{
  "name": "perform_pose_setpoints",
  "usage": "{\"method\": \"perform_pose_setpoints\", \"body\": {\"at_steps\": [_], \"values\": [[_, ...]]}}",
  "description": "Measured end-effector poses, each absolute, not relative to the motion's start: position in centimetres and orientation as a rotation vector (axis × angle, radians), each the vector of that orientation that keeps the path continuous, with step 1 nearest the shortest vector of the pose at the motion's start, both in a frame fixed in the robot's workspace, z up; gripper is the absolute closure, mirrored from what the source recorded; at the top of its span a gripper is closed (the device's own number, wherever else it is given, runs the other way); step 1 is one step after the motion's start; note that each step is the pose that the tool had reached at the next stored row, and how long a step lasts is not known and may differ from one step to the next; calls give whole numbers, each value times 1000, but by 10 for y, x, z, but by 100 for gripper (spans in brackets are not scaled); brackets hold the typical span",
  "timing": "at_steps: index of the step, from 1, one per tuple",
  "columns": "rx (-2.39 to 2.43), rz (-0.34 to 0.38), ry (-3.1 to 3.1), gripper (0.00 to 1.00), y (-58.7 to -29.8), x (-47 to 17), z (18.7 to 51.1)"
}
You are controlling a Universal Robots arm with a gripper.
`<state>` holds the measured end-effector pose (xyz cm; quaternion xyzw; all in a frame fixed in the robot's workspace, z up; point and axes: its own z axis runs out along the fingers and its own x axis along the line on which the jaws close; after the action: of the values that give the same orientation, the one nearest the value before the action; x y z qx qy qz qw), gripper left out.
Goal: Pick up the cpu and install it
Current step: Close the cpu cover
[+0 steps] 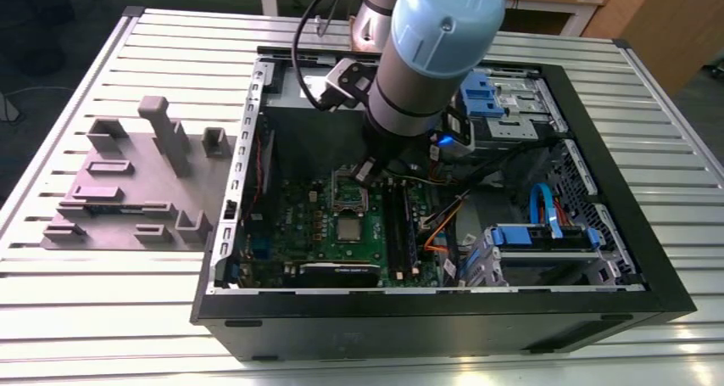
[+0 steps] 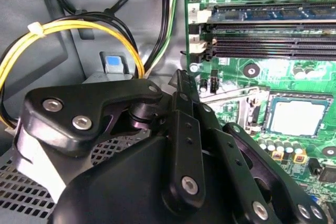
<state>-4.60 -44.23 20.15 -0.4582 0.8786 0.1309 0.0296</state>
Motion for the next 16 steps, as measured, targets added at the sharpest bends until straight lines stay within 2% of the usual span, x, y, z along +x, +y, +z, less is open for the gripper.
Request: {"method": "perform_pose_setpoints", "body": {"at_steps": [16], "values": [[-1427,327,2743,89,-442,-46,215]]}}
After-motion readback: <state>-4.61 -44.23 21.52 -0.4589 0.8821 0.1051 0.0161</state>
